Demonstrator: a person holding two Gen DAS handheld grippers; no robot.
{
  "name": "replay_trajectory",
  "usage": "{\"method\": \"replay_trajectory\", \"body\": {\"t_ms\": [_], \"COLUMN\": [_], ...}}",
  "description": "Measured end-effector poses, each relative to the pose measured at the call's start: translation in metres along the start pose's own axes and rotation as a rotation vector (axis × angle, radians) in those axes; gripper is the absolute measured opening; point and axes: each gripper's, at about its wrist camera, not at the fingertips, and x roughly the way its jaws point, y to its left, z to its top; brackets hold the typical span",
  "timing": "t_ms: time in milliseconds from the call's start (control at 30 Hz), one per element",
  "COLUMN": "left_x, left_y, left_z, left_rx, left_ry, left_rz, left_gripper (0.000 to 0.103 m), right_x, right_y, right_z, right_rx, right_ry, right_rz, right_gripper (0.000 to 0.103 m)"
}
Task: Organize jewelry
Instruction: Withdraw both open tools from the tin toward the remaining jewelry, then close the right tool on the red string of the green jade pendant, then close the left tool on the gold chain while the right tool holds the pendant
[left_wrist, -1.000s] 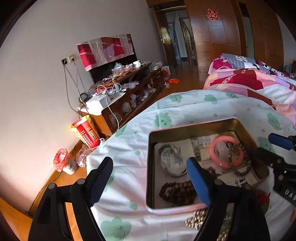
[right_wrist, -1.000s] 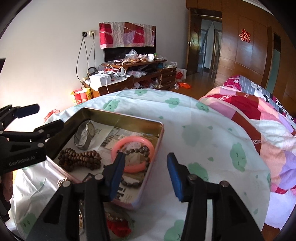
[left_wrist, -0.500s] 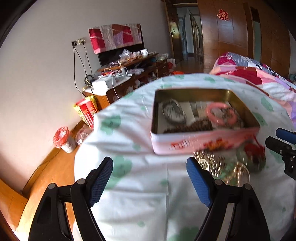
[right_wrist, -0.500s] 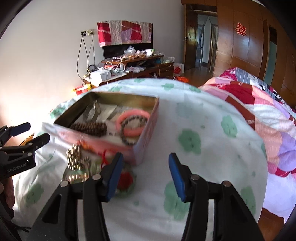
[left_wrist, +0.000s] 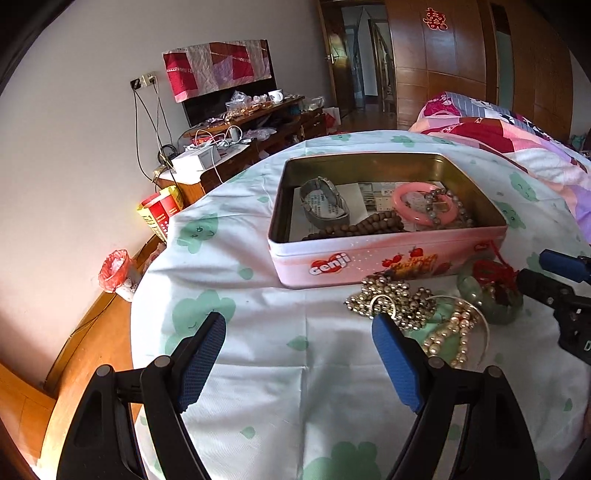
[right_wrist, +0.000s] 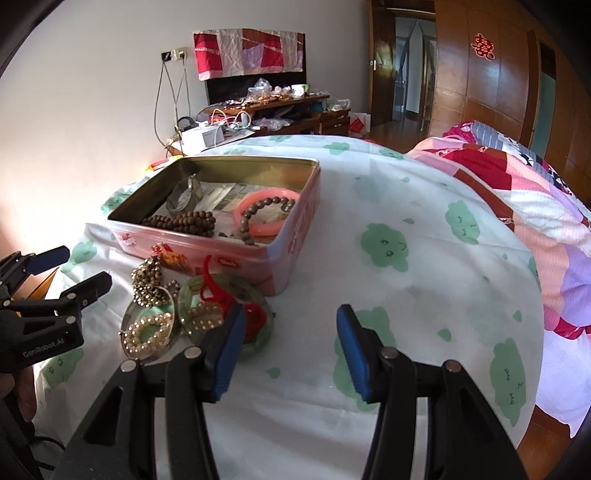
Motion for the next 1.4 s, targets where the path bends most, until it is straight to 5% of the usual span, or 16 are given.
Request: {"method": "replay_trajectory", "body": {"t_ms": [367, 533, 600, 633, 833, 900, 967, 1100, 1233, 1400], "left_x": [0.0, 0.0, 0.0, -0.001, -0.005, -0.003, 0.002, 0.01, 0.009, 0.006], "left_y": [-0.016, -0.017, -0.017, -0.017, -0.021, -0.025, -0.026, -0.027, -0.033, -0.028], "left_z": [-0.005, -0.006, -0.006, -0.006, -0.007, -0.008, -0.01, -0.013, -0.014, -0.015], "left_rx": [0.034, 0.03, 0.034, 0.034, 0.05, 0.06, 0.069, 0.059, 0.079, 0.065], "left_ry": [0.005, 0.007, 0.006, 0.004, -0.002, 0.01, 0.036, 0.074, 0.077, 0.083], "left_rz": [-0.029, -0.034, -0.036, -0.039, -0.064, -0.074, -0.093, -0.134, -0.196, -0.23], "left_gripper": [0.082, 0.082, 0.082, 0.082, 0.081, 0.072, 0.052, 0.04, 0.005, 0.003], "right_x": [0.008, 0.016, 0.017, 0.016, 0.003, -0.002, -0.007, -0.012, -0.01, -0.008], "right_y": [0.016, 0.015, 0.014, 0.014, 0.011, 0.009, 0.007, 0.004, -0.002, -0.016], "right_z": [0.001, 0.002, 0.0, 0.0, -0.004, -0.005, -0.006, -0.013, -0.022, -0.023], "right_rx": [-0.053, -0.052, -0.049, -0.048, -0.03, -0.018, -0.019, -0.027, -0.025, 0.026], "right_ry": [0.03, 0.078, 0.084, 0.082, 0.028, 0.02, 0.011, 0.029, 0.051, 0.054], "right_rz": [0.052, 0.083, 0.095, 0.1, 0.108, 0.112, 0.102, 0.078, 0.048, 0.034], "right_gripper": [0.053, 0.039, 0.015, 0.01, 0.01, 0.01, 0.01, 0.01, 0.01, 0.01]}}
